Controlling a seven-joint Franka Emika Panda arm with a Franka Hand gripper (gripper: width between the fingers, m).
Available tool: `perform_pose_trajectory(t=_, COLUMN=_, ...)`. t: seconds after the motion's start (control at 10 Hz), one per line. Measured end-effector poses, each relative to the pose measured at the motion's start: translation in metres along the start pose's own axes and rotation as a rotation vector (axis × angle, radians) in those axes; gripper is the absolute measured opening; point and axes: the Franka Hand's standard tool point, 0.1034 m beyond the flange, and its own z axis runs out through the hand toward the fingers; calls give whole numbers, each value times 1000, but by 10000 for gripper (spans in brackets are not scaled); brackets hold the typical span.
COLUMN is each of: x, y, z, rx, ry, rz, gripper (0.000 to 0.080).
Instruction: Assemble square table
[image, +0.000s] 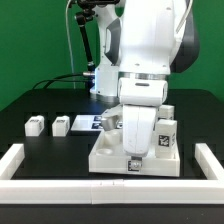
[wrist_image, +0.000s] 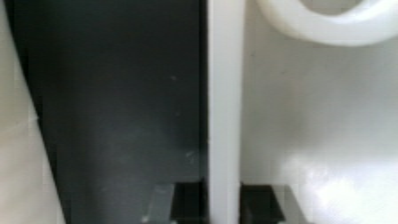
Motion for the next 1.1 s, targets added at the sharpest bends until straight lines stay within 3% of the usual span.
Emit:
perform_pose_trajectory(t=0.4, x=-1, y=-3, z=1, rx=-3, ry=-19, rz=-283, gripper=74)
perform_pose_trajectory(t=0.5, x=2, y=-4, z=2, rx=-18, ry=-19, rz=-340, gripper=74)
perform_pose_trajectory(t=0.8, x=-1, y=-5, z=2, rx=-15, ry=-35, rz=-510, gripper=74)
perform_pose_trajectory(t=1.0, x=25, y=-3, z=-2, rx=-68, ry=-27, rz=-735, gripper=74)
perform_pose_trajectory(t=1.1, x=33, y=-1, z=-6, rx=-123, ry=-15, rz=-846, gripper=74)
